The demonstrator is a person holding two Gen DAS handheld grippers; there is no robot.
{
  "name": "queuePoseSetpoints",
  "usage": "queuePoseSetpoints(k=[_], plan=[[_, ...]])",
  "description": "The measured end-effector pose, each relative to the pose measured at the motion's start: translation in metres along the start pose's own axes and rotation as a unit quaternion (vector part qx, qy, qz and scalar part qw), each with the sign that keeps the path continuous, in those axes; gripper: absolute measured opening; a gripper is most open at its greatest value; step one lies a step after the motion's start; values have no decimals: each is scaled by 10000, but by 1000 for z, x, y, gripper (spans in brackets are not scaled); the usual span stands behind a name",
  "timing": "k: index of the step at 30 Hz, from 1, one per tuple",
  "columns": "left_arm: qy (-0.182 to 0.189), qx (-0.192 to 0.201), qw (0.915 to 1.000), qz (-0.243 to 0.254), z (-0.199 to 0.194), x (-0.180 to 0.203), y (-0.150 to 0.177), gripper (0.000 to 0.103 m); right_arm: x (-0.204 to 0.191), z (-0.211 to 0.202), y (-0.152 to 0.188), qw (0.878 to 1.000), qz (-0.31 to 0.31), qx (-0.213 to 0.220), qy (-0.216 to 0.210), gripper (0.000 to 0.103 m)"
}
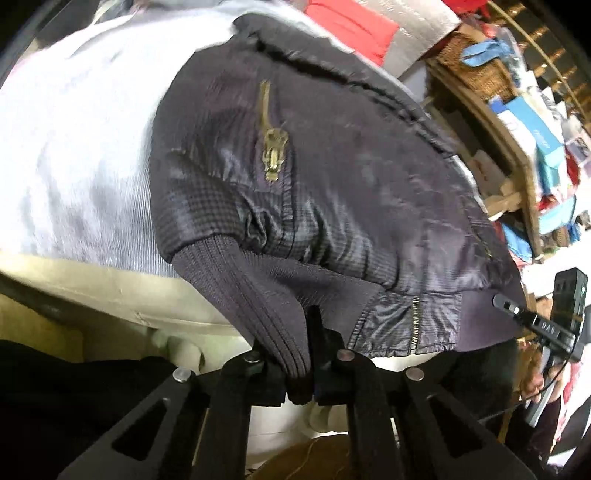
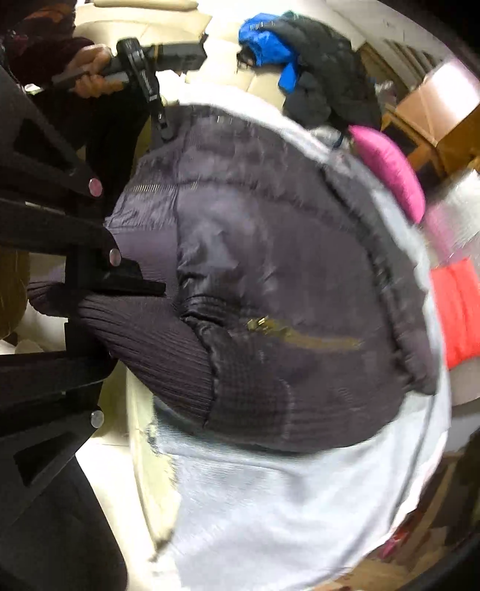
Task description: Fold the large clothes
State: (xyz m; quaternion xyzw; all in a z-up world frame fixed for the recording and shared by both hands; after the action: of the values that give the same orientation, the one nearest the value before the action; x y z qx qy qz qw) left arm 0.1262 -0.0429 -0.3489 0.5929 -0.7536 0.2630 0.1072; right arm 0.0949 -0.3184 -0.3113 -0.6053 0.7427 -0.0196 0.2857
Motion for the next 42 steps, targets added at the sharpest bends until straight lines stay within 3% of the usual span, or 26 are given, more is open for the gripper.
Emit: queuePoseSetpoints(k=[6, 9, 15, 19, 23, 24, 28, 34, 38, 42], plan=[[386, 382, 9982, 235, -52, 20, -15, 9, -13, -55, -38, 9948, -88, 657, -776, 10], [454, 555, 9968, 352, -67, 26, -29, 9, -17, -59, -54, 9921, -13, 897, -876, 10], [294, -148, 9994, -133, -14, 5, -28, 14, 6, 1, -51, 9929, 532, 159, -1056, 10], [155, -431, 9980, -424, 8, -12, -15, 25, 10, 20, -39, 9895, 621, 32, -1302, 14], [305, -335, 9973, -572, 10, -15, -14, 22, 18, 34, -33, 9885, 792, -144, -1280, 17], [299, -257, 9979, -520, 7, -15, -13, 16, 18, 35, -30, 9906, 700, -102, -1171, 17], [259, -76, 9995, -146, -11, -6, -15, 10, 14, 19, -35, 9932, 571, 62, -1018, 11], [744, 361, 9964, 198, -58, 20, -49, 9, 7, -31, -77, 9936, 216, 796, -768, 10], [986, 907, 9903, 375, -101, 38, -101, 9, 8, -47, -118, 9911, 227, 1162, -607, 10], [936, 1326, 9858, 436, -123, 45, -165, 9, 13, -59, -178, 9858, 319, 1554, -544, 10]])
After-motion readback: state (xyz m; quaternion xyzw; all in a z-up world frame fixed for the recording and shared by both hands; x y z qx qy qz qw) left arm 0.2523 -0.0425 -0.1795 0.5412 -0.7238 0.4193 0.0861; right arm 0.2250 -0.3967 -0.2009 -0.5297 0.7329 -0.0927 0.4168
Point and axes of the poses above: each gripper's, at about its wrist camera, not at the fingertips, and z roughly the way its jaws point, x to its right, y to its underside, the point moved 9 cm from there along z, roughly the way its jaws point, and after that the axes turned 7 degrees about -x, right-handed, at the moved point
